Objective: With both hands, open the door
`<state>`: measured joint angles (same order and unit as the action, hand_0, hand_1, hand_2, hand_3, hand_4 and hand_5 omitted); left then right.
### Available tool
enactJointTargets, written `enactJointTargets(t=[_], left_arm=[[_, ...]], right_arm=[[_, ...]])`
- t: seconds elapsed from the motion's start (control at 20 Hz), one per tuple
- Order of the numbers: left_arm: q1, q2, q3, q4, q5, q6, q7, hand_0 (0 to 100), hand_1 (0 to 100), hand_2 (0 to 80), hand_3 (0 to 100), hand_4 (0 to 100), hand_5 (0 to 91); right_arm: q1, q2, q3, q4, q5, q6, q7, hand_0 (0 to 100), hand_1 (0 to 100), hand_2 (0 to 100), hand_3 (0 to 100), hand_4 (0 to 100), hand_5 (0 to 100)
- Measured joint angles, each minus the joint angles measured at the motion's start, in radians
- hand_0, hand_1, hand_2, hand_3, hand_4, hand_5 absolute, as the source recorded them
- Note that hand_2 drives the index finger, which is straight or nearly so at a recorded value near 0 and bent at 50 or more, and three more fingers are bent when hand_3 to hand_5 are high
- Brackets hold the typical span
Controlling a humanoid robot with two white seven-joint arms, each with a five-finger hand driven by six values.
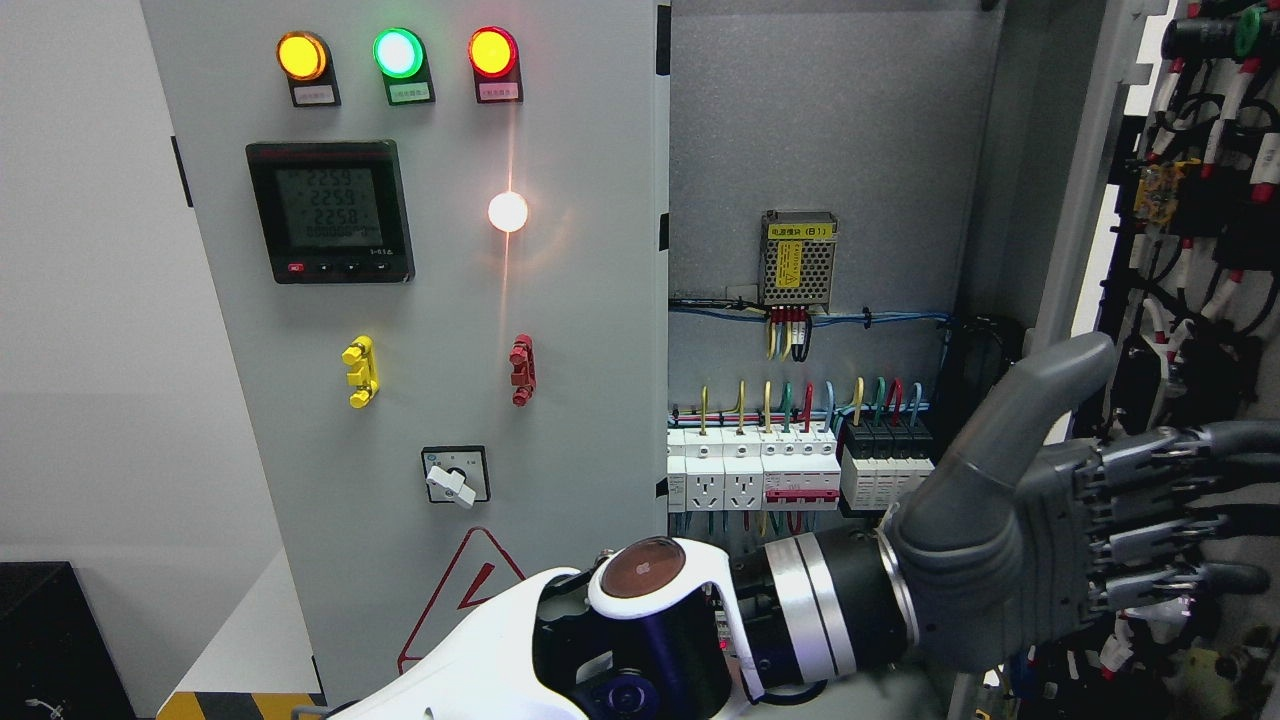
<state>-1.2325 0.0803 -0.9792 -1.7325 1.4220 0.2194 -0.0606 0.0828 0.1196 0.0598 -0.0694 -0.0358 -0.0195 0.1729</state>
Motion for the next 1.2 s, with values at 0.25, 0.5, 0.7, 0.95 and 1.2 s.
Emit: enactJointTargets(t=[0.25, 0.5, 0.7, 0.95, 1.2], left_arm=[[-0.007, -0.039, -0.010, 0.037, -0.009, -0.001, -0.001, 0, 0, 0.0, 0, 0, 0.0], [-0.011, -0.085, -0.018, 0.069, -0.018, -0.002, -0.004, 0, 0, 0.0, 0, 0, 0.0], [-0.014, -0.122, -0.022, 0.092, -0.040, -0.005, -0.004, 0, 0, 0.0, 0, 0, 0.0], [-0.020, -0.166, -0.026, 0.127, -0.062, 0.001, -0.004, 0, 0, 0.0, 0, 0, 0.0], [-0.023, -0.195, -0.028, 0.155, -0.080, 0.002, -0.004, 0, 0, 0.0, 0, 0, 0.0]], right_arm=[[0.000, 0.000, 0.000, 0.000, 0.000, 0.000, 0.000, 19, 0, 0, 0, 0, 0], [0.000, 0.000, 0.000, 0.000, 0.000, 0.000, 0.000, 19, 0, 0, 0, 0, 0], [0.000, 0.000, 0.000, 0.000, 0.000, 0.000, 0.000, 19, 0, 0, 0, 0, 0], [0.000, 0.000, 0.000, 0.000, 0.000, 0.000, 0.000, 19, 0, 0, 0, 0, 0], [0.000, 0.000, 0.000, 0.001, 0.000, 0.000, 0.000, 19, 0, 0, 0, 0, 0]])
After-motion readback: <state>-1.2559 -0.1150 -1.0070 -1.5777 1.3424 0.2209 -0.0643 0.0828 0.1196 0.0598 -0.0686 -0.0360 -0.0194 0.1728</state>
